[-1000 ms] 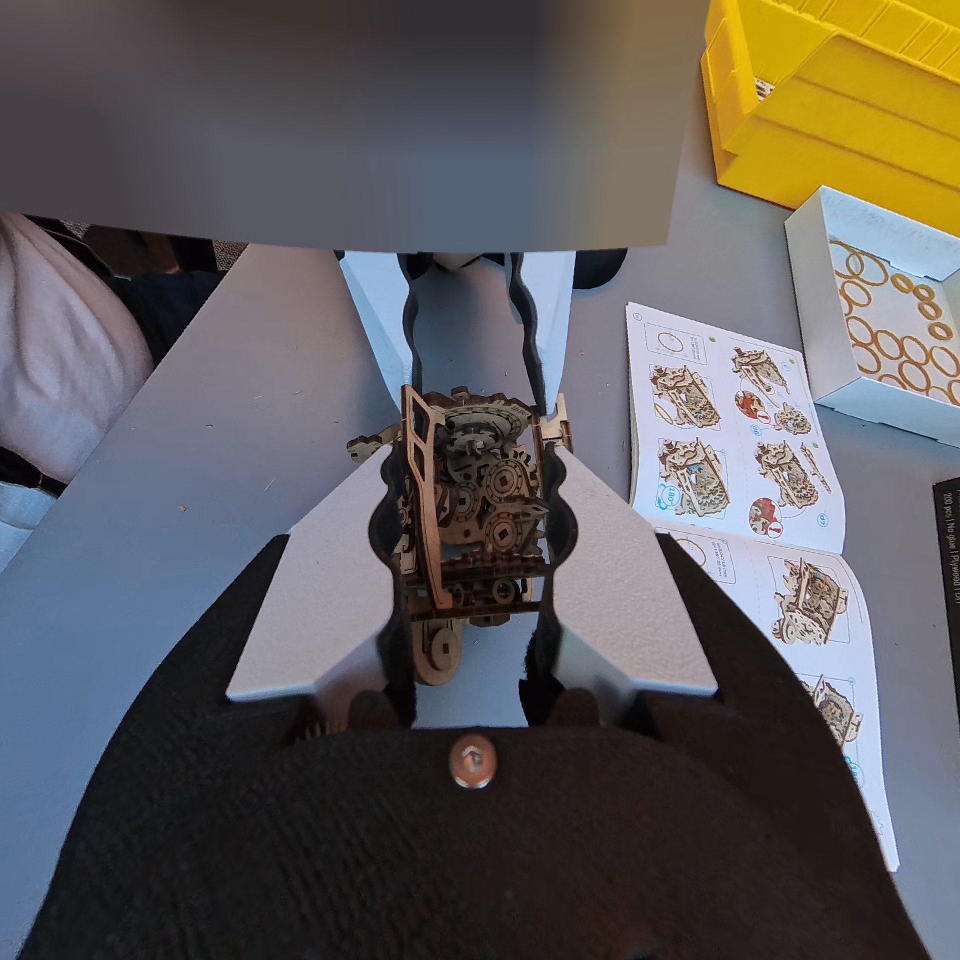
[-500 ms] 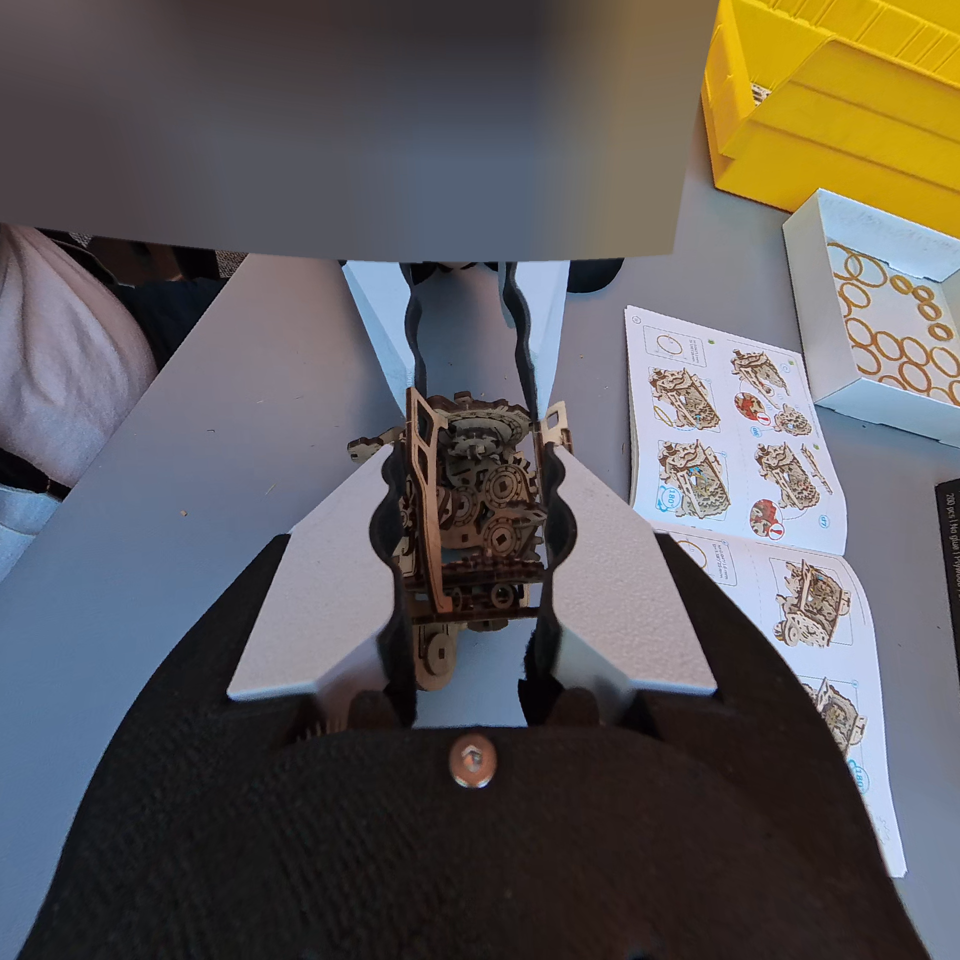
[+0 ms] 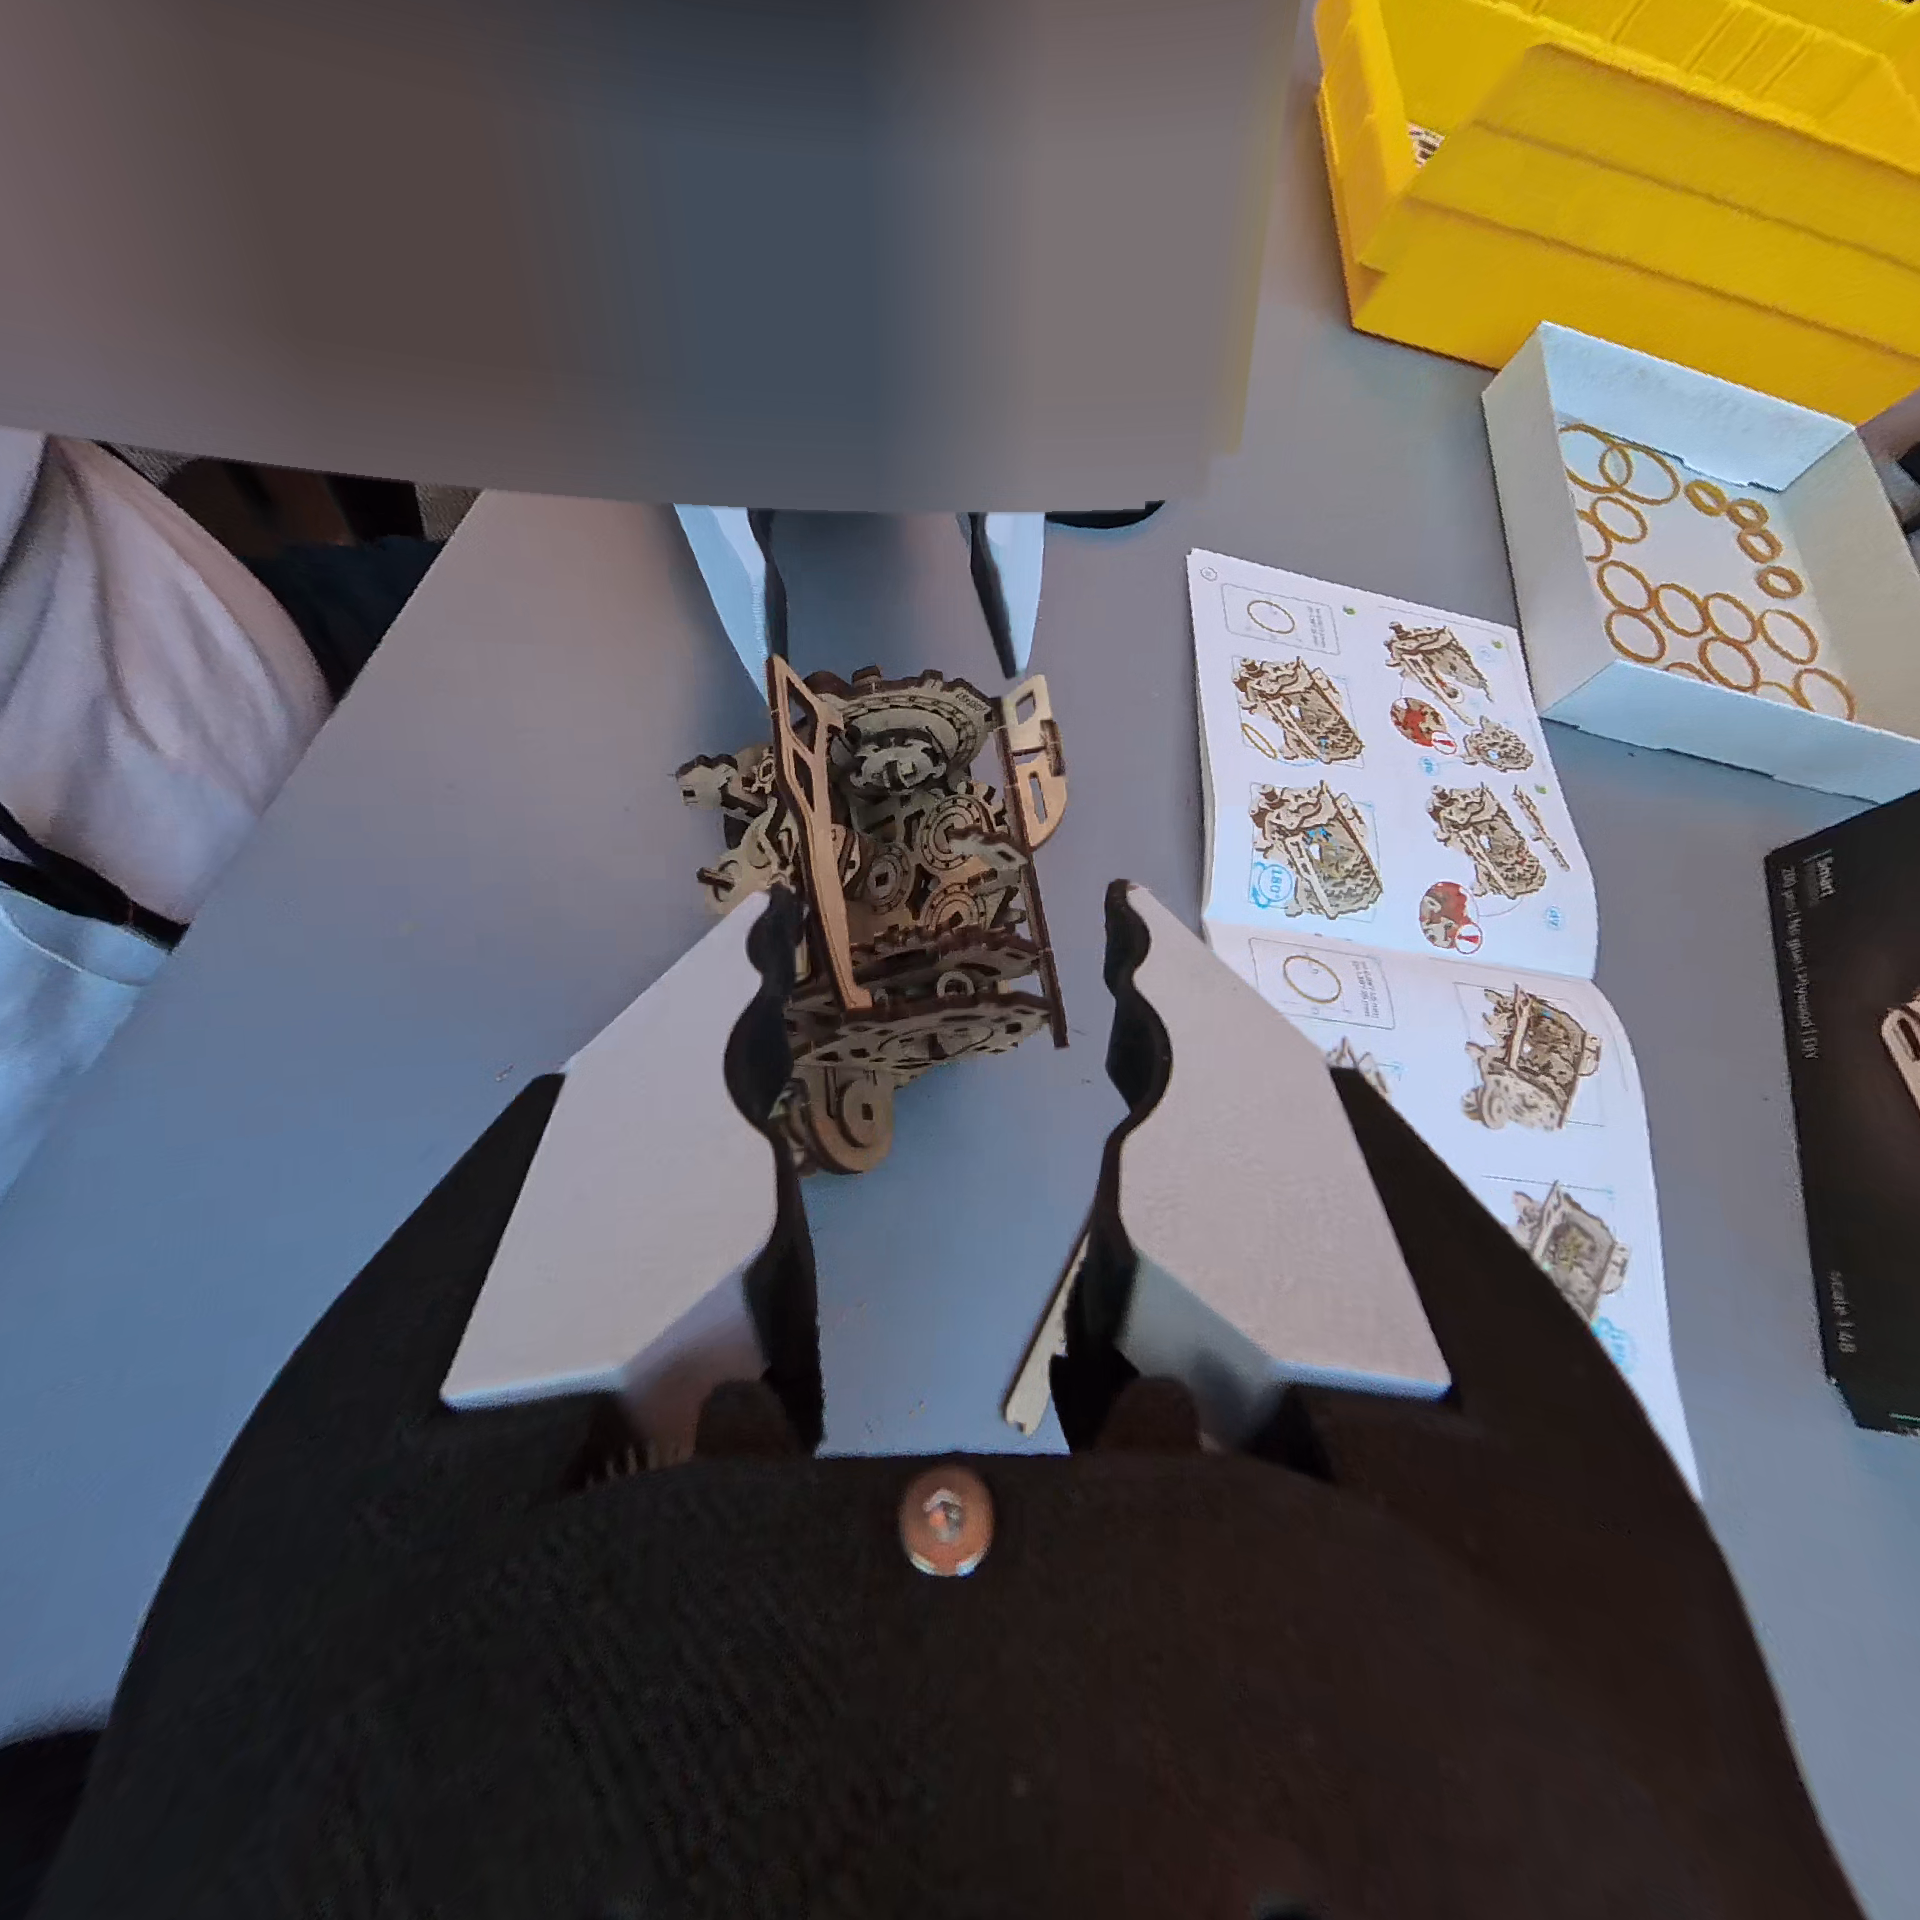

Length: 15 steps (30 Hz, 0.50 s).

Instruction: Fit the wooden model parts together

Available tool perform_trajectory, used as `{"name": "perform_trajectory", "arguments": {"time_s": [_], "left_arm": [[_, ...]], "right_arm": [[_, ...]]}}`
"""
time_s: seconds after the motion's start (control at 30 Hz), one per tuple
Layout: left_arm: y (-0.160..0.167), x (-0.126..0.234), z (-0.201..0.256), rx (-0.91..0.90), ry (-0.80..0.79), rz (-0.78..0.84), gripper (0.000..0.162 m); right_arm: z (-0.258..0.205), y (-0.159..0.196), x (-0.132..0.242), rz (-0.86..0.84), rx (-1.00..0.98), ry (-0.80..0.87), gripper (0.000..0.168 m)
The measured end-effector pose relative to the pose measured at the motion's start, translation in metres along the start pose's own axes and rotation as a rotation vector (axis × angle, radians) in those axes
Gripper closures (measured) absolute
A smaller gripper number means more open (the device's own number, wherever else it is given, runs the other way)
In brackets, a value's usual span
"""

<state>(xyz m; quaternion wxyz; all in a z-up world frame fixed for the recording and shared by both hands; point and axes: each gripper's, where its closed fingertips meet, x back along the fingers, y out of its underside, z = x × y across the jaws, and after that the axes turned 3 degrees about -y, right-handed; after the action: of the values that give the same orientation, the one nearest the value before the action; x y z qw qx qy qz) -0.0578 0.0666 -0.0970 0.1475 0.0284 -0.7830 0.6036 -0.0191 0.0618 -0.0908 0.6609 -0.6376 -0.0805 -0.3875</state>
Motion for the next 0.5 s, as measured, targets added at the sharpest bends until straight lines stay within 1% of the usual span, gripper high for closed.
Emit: {"name": "perform_trajectory", "arguments": {"time_s": [0.07, 0.13, 0.2, 0.3, 0.4, 0.5], "left_arm": [[-0.002, 0.003, -0.002, 0.003, 0.001, 0.004, 0.115], [-0.003, 0.005, -0.003, 0.0, 0.004, -0.003, 0.113], [-0.003, 0.004, -0.003, -0.006, 0.006, -0.025, 0.108], [-0.012, 0.0, 0.002, -0.001, 0.026, -0.04, 0.106], [-0.024, -0.009, 0.007, 0.063, 0.057, -0.067, 0.104], [-0.028, -0.019, 0.014, 0.171, 0.108, -0.156, 0.099]], "right_arm": [[-0.005, 0.0, 0.004, 0.028, -0.03, -0.034, 0.109], [-0.006, 0.01, 0.003, -0.007, -0.033, -0.045, 0.108], [-0.007, 0.015, 0.005, -0.005, -0.039, -0.068, 0.108], [-0.007, 0.015, 0.008, 0.065, -0.101, -0.136, 0.108], [-0.011, 0.014, 0.009, 0.132, -0.19, -0.238, 0.107], [-0.01, 0.012, 0.012, 0.188, -0.205, -0.273, 0.104]]}}
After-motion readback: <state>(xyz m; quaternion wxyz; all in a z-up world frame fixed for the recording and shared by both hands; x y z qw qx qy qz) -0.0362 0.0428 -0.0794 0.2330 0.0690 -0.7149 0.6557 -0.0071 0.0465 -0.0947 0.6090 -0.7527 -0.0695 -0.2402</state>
